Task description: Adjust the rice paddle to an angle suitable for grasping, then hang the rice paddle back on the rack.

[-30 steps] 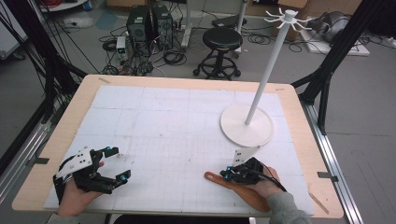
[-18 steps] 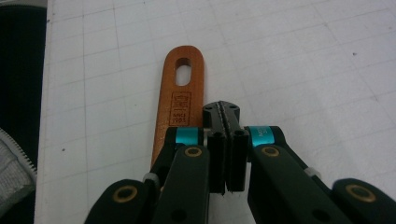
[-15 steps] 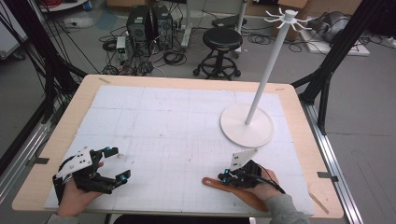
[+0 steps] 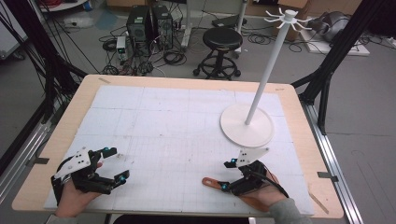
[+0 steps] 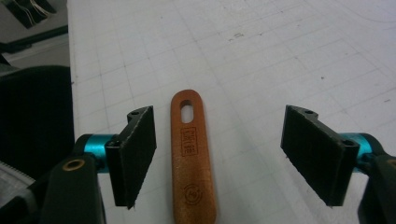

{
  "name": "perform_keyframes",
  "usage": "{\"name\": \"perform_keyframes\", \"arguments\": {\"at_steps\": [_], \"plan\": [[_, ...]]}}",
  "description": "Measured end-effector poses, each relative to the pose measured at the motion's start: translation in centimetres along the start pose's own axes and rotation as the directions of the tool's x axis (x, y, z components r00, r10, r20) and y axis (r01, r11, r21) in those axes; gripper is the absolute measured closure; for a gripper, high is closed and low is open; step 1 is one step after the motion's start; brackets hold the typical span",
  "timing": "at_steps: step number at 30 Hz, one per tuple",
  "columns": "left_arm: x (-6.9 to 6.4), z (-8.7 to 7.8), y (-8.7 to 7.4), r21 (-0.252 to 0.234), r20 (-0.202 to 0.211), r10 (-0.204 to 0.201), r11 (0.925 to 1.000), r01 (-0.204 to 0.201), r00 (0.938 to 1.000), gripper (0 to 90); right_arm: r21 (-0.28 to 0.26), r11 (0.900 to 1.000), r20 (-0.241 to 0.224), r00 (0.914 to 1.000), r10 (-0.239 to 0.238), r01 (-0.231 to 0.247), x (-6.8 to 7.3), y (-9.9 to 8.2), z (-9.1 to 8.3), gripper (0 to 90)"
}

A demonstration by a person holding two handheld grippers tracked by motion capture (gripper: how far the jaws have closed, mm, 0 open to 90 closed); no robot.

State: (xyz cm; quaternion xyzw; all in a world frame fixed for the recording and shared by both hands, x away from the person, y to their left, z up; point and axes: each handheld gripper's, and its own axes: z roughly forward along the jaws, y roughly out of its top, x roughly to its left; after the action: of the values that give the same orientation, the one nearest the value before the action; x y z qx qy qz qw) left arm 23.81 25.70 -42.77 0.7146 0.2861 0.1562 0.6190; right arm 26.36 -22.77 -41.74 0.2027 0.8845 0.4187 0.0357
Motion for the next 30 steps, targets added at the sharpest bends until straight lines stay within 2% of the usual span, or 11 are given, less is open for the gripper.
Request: {"name": "perform_keyframes", "arguments": {"at_steps": [3, 6, 10, 11, 17, 24, 26, 30], "plan": [[0.0, 0.0, 0.0, -0.001, 0.002, 0.001, 1.0, -0.001, 1.0, 1.8, 0.003, 0.9999, -0.001, 0.9999, -0.017, 0.017, 0.2, -0.1, -0.4, 15.8], [0.0, 0.0, 0.0, -0.003, 0.0, -0.002, 1.0, 0.002, 1.0, 1.8, -0.022, 0.9994, 0.006, 0.9996, -0.029, 0.029, 0.6, 0.1, -0.9, 15.8], [0.1, 0.1, 0.0, 0.0, 0.002, 0.001, 1.0, -0.001, 1.0, 1.8, -0.019, 0.9979, -0.009, 0.9981, -0.062, 0.062, 1.3, 0.2, -1.3, 15.8], [0.0, 0.2, 0.0, -0.002, 0.004, -0.002, 1.0, 0.002, 1.0, 1.8, -0.005, 0.9989, -0.032, 0.9984, -0.047, 0.047, 1.5, 0.1, -1.2, 15.9], [0.0, 0.4, 0.1, 0.004, 0.01, 0.002, 1.0, -0.002, 1.0, 1.8, 0.013, 0.9998, -0.039, 0.9991, -0.016, 0.017, 1.5, -0.2, -1.0, 15.9], [0.0, 0.4, 0.0, 0.004, 0.009, 0.0, 1.0, 0.0, 1.0, 1.8, 0.088, 0.9961, -0.027, 0.9996, -0.001, 0.003, 1.7, -0.3, -0.3, 16.2], [0.0, 0.5, 0.0, 0.01, 0.008, 0.0, 0.9999, 0.0, 1.0, 1.8, 0.138, 0.9904, -0.02, 0.9997, -0.012, 0.015, 1.7, -0.3, 0.1, 17.2], [0.0, 0.6, -0.1, 0.018, 0.01, 0.003, 0.9998, -0.003, 0.9999, 1.8, 0.167, 0.9856, -0.016, 0.9996, -0.023, 0.025, 1.6, -0.4, 0.3, 19.5]]}}
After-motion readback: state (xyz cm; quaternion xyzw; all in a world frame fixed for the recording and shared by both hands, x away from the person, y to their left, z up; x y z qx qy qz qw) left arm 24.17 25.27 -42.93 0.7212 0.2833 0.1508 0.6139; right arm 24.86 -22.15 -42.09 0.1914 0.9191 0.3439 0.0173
